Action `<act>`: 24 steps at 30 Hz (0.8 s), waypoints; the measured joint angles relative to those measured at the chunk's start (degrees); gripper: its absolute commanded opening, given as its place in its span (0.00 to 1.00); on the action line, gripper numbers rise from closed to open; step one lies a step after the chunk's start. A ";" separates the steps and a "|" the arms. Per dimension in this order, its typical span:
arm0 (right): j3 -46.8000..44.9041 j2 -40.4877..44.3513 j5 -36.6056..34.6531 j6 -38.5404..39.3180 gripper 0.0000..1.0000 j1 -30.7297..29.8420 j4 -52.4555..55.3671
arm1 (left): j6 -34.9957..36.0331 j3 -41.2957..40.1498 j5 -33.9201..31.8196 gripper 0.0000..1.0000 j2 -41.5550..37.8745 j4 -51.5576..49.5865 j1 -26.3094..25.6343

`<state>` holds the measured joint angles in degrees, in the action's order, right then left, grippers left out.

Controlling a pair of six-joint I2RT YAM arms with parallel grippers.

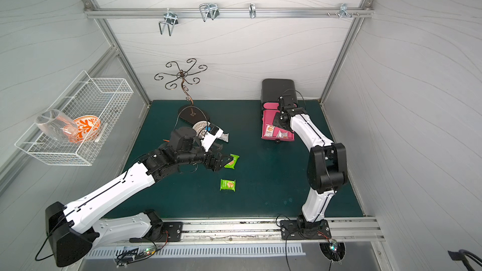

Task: Place the cookies into the drawer by color
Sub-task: Place the cookie in the drawer.

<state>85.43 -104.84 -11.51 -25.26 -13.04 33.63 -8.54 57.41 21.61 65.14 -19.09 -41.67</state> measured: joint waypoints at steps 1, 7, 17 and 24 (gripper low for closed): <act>0.52 -1.84 -0.02 0.33 0.52 0.59 -0.44 | 0.04 0.02 -0.02 0.91 0.02 0.02 0.02; 2.47 -9.29 -0.31 2.69 0.68 1.88 -1.51 | 0.26 0.11 -0.31 0.91 0.02 -0.13 0.28; 1.70 -6.62 -0.44 3.65 0.79 1.84 -1.42 | 0.22 1.99 -4.39 0.88 0.94 -3.34 0.44; -4.96 15.10 6.69 1.68 0.75 -0.17 1.73 | -2.32 12.17 -18.12 0.68 11.32 -9.25 2.05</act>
<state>80.47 -89.73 -4.82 -23.57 -13.21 35.35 -10.85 69.58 3.49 76.47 -28.34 -39.62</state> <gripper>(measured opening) 0.760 0.701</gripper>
